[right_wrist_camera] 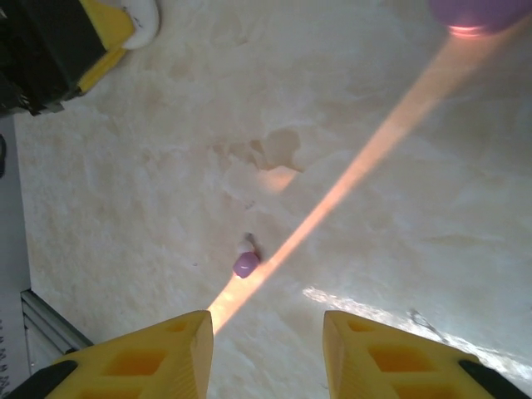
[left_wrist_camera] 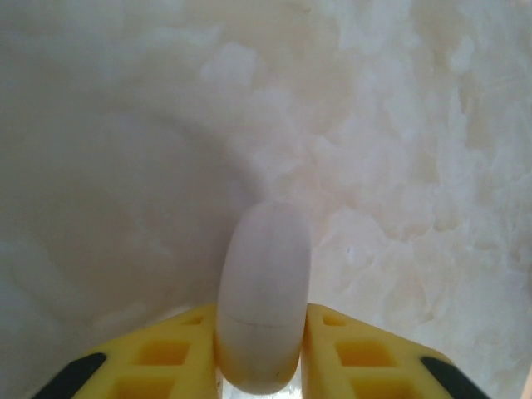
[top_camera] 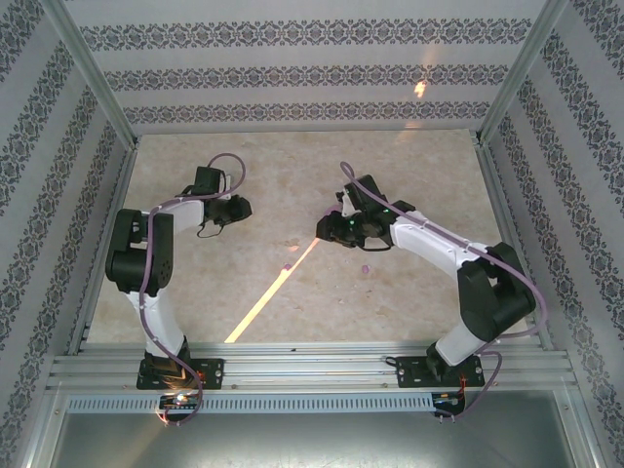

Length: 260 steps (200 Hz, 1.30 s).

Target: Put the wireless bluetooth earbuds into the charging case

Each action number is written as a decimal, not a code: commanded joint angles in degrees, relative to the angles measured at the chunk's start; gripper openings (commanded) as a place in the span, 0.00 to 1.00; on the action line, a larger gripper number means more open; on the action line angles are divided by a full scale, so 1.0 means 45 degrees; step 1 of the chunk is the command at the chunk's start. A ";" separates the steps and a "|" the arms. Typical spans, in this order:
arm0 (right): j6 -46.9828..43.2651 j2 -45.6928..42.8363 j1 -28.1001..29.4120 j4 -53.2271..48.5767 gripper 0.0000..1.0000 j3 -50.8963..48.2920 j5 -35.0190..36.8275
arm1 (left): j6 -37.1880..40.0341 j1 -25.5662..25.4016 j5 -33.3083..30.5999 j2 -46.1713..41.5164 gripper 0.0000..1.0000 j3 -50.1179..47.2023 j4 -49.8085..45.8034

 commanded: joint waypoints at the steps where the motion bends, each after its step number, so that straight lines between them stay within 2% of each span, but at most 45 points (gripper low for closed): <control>1: -0.0062 0.0281 0.0290 0.0234 0.41 0.0620 -0.0362 | 0.0591 0.0015 -0.0477 -0.0450 0.38 -0.0411 -0.0935; 33: -0.0037 0.0059 0.0541 0.0232 0.43 0.0598 -0.0152 | 0.1495 0.0019 -0.1157 -0.1324 0.54 -0.0273 -0.1686; 47: -0.0008 -0.0250 0.0564 0.0235 0.44 0.0378 0.0022 | 0.1863 0.0017 -0.1401 -0.1678 0.58 -0.0114 -0.2136; 99: -0.0081 -0.2133 0.0464 0.0083 0.46 -0.1021 0.0774 | 0.2347 -0.0148 -0.1781 -0.2971 0.60 0.0194 -0.2968; 119: -0.0139 -0.3100 0.0247 -0.0170 0.48 -0.1720 0.1054 | 0.2543 -0.0732 -0.1381 -0.3278 0.60 -0.0016 -0.2380; 139: -0.0179 -0.4221 -0.0050 -0.0548 0.48 -0.2443 0.1329 | 0.2890 -0.1818 -0.0602 -0.3231 0.61 -0.0214 -0.1278; 170: -0.0162 -0.6373 -0.0719 -0.1412 0.53 -0.3654 0.1942 | 0.4224 -0.4072 -0.0623 -0.2511 0.64 0.0176 -0.0282; 189: 0.0008 -0.7808 -0.1347 -0.2039 0.54 -0.4416 0.2290 | 0.4616 -0.4942 -0.0513 -0.1683 0.65 0.0888 -0.0166; 225: 0.0420 -1.0394 -0.2945 -0.2760 0.56 -0.5765 0.1975 | 0.5250 -0.5952 -0.0551 0.0132 0.66 0.2671 -0.0759; 260: 0.0341 -1.1702 -0.4297 -0.3483 0.56 -0.6309 0.1273 | 0.5910 -0.6394 -0.0629 0.2074 0.68 0.5182 -0.2686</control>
